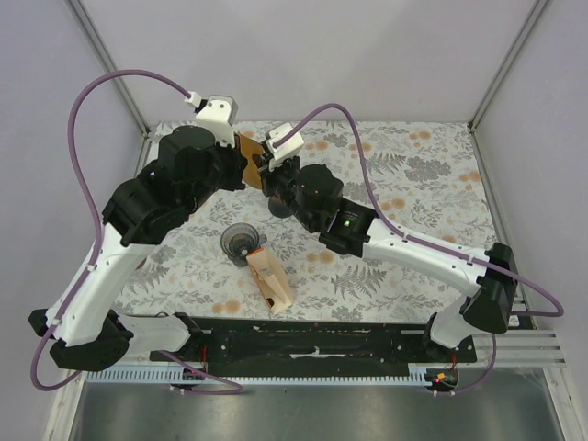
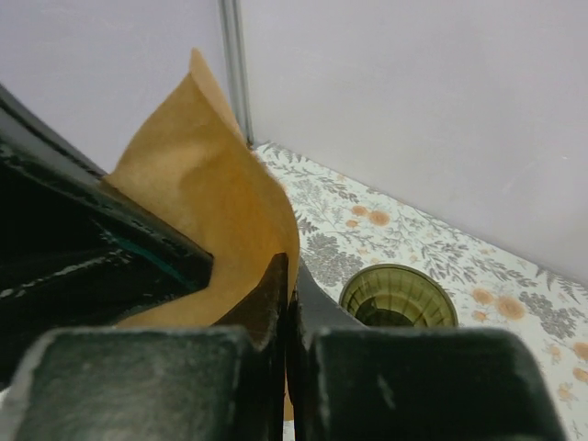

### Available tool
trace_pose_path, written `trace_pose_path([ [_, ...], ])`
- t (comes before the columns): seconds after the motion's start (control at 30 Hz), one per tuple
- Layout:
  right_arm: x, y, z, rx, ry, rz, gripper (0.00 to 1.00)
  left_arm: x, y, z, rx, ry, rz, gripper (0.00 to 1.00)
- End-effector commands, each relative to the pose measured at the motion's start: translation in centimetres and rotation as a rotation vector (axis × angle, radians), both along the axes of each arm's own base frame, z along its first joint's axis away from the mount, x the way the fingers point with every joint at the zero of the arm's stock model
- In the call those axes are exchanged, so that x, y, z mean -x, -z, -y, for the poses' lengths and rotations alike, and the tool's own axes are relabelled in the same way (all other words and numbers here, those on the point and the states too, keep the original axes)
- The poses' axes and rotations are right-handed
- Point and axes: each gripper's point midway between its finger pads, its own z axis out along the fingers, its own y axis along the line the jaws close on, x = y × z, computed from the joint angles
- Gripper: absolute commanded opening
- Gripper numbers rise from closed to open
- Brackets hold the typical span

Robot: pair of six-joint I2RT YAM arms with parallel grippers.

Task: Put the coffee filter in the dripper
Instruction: Place the coffee filter in the coffee dripper.

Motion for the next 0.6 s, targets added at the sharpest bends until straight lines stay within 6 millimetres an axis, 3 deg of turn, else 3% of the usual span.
trace_pose_path([
  [0.0, -1.4, -2.6, 3.0, -0.034, 0.124, 0.041, 0.0, -1.0, -1.4, -1.8, -0.113, -0.041, 0.116, 0.02],
  [0.17, -2.7, -2.7, 6.1, -0.021, 0.207, 0.042, 0.0, -2.2, -0.1, -4.5, -0.309, -0.122, 0.165, 0.02],
  [0.4, -2.5, -2.1, 4.6, 0.007, 0.141, 0.039, 0.0, -2.4, -0.2, -3.8, -0.334, -0.079, 0.18, 0.02],
  [0.43, -2.1, -2.1, 3.9, 0.018, 0.101, 0.049, 0.02, -2.4, -0.2, -3.5, -0.335, -0.06, 0.182, 0.02],
  [0.5, -1.6, -2.1, 2.8, 0.036, 0.031, 0.063, 0.22, -2.3, -0.2, -3.1, -0.332, -0.029, 0.183, 0.02],
  [0.57, -1.4, -2.2, 2.2, 0.037, 0.001, 0.066, 0.3, -2.0, -0.1, -2.6, -0.326, 0.007, 0.184, 0.02],
])
